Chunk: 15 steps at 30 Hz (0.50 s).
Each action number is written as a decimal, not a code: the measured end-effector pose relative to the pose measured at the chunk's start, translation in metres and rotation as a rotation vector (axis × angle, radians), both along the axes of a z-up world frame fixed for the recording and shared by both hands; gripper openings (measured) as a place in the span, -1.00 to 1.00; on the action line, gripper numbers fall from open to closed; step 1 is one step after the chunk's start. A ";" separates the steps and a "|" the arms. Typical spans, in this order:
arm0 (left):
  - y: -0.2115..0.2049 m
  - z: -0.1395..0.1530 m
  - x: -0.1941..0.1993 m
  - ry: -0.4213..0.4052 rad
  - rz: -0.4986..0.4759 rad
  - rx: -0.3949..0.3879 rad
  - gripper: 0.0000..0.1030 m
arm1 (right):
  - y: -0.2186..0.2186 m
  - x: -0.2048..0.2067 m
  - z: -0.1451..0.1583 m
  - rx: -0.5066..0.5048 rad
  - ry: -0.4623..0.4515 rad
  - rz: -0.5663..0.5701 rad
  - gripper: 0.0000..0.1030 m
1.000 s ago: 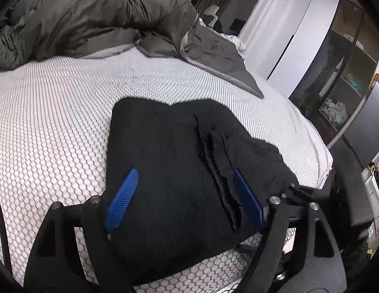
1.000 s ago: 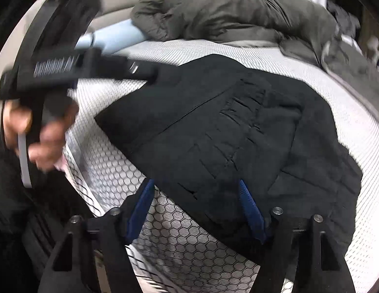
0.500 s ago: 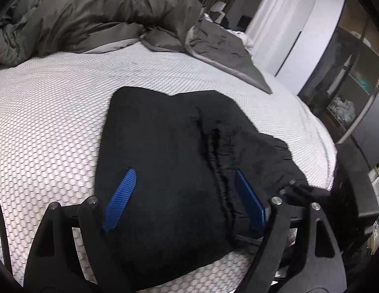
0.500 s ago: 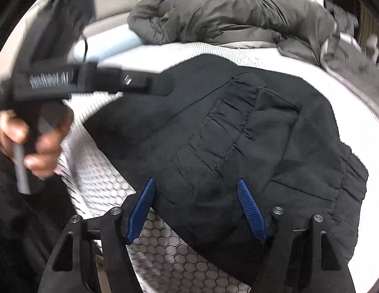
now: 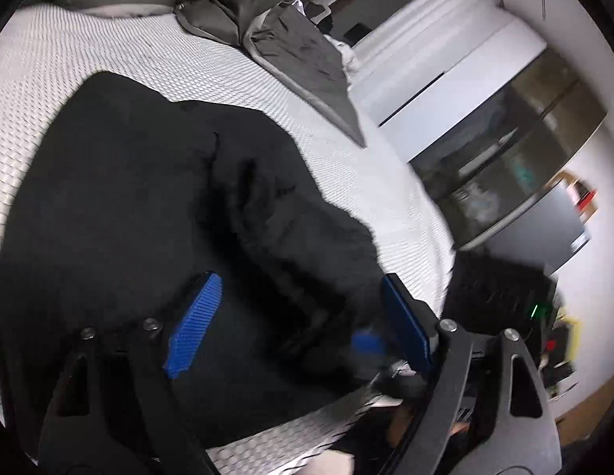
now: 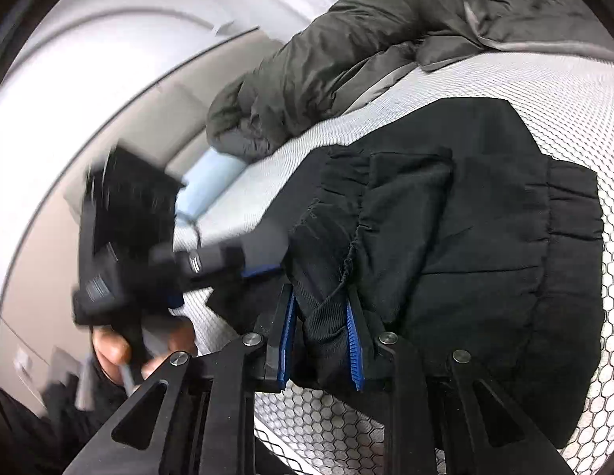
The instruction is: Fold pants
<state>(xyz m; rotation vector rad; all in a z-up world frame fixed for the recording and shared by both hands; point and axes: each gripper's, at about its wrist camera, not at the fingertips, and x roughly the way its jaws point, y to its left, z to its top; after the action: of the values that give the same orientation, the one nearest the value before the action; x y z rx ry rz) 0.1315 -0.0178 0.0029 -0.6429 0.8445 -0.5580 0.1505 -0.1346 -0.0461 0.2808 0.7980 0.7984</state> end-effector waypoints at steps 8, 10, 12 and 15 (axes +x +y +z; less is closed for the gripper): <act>-0.009 -0.001 0.006 -0.014 0.054 0.070 -0.85 | 0.009 -0.014 0.012 -0.147 -0.053 0.046 -0.26; -0.003 0.009 0.000 -0.063 0.057 0.043 -0.86 | -0.018 -0.024 0.028 -0.146 -0.123 -0.026 -0.07; 0.001 0.022 -0.006 -0.120 0.053 0.031 -0.86 | -0.048 -0.029 0.035 -0.193 -0.160 -0.154 -0.04; 0.006 0.038 -0.017 -0.192 0.048 0.010 -0.86 | -0.081 -0.009 0.020 -0.177 -0.034 -0.274 -0.04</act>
<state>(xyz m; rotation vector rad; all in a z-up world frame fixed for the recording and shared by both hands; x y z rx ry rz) 0.1145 -0.0122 0.0409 -0.5890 0.6498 -0.5619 0.1417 -0.2160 -0.0262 0.2118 0.7733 0.4704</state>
